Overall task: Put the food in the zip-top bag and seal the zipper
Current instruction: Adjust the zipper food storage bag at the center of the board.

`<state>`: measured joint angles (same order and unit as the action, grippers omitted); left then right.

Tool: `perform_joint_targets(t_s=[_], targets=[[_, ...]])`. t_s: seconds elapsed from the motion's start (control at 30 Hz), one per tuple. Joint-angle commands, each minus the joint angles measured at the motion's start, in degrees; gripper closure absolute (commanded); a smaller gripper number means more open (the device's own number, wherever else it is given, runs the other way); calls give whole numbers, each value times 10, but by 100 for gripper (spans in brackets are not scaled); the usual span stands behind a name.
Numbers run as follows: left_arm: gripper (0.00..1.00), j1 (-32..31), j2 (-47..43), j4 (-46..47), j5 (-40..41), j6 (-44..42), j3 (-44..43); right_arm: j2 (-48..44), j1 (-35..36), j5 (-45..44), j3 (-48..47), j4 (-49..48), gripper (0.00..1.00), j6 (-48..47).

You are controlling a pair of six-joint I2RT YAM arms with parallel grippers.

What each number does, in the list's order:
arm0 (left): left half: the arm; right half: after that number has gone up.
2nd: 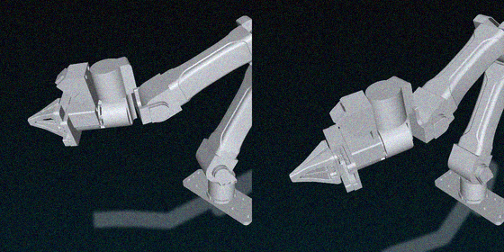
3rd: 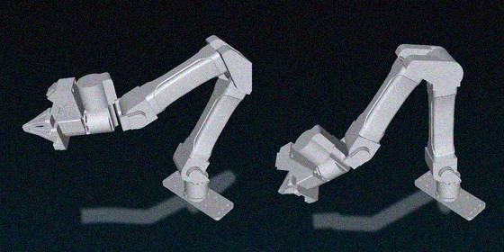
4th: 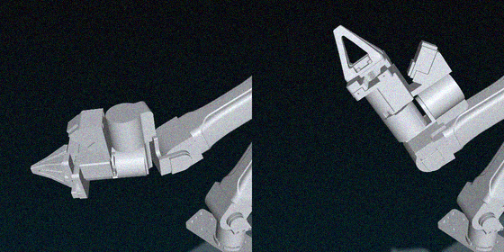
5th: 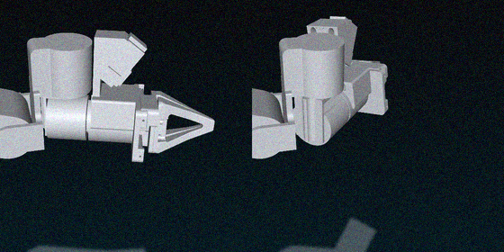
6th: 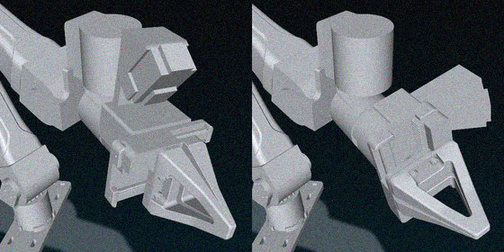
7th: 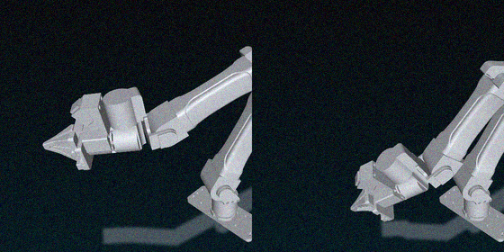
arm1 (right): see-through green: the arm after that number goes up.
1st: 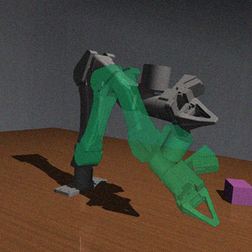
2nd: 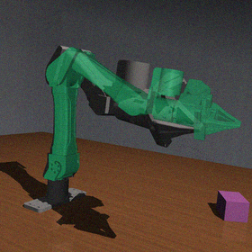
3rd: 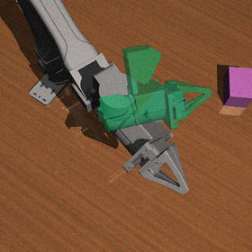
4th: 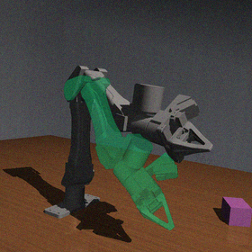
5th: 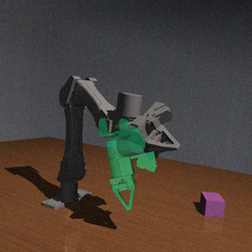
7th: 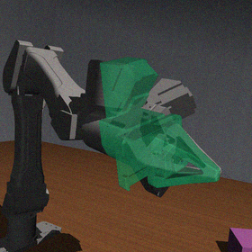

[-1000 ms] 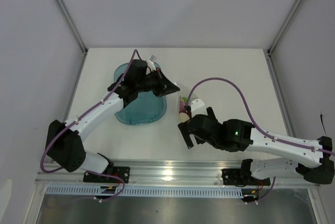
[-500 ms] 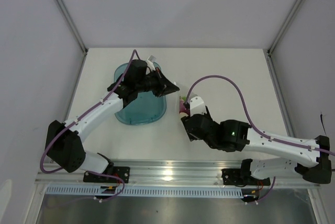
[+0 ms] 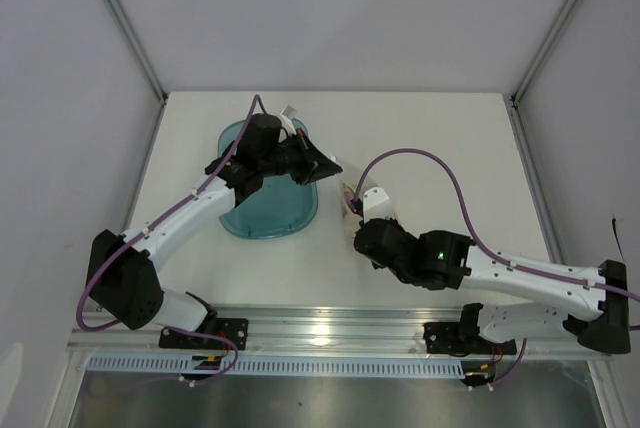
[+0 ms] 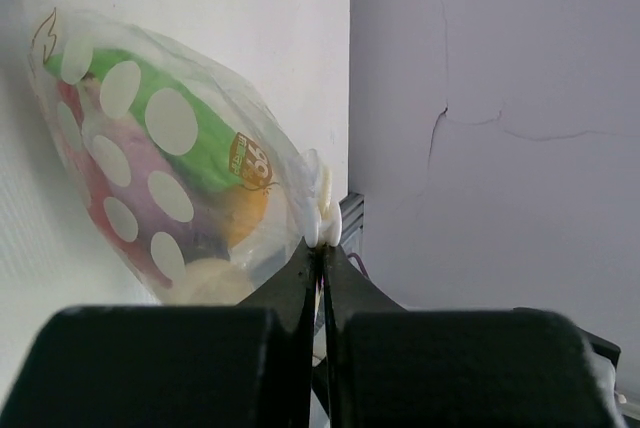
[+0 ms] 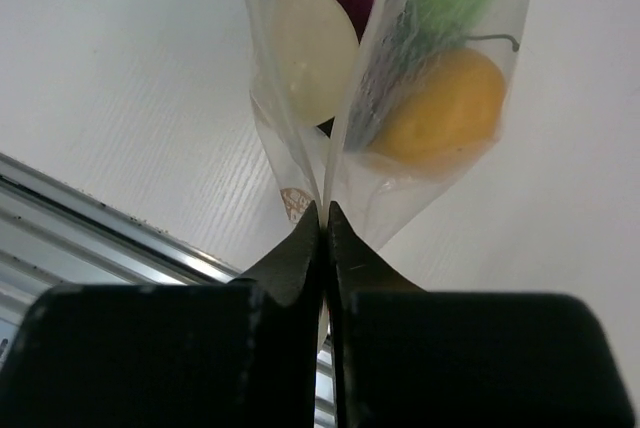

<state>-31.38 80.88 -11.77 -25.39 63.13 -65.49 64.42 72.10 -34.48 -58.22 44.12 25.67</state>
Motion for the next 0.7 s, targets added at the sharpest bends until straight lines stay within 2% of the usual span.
perform_joint_targets(t_s=[0.0, 0.2, 0.37, 0.5, 0.67], targets=[[99, 1, -25, -2, 19, -9, -25, -18, -2, -24, -24, 16, 100, 10], [100, 0, -43, -26, 51, -91, -20, -62, -21, -58, -109, 77, 100, -1], [100, -6, -58, -61, 33, -154, -26, -78, -117, -2, -134, 62, 100, -57], [100, -22, -91, -63, 10, -158, 6, -68, -197, 64, -117, 37, 100, -92], [99, -32, -110, -37, 10, -160, 76, -76, -223, 109, -45, 28, 100, -51]])
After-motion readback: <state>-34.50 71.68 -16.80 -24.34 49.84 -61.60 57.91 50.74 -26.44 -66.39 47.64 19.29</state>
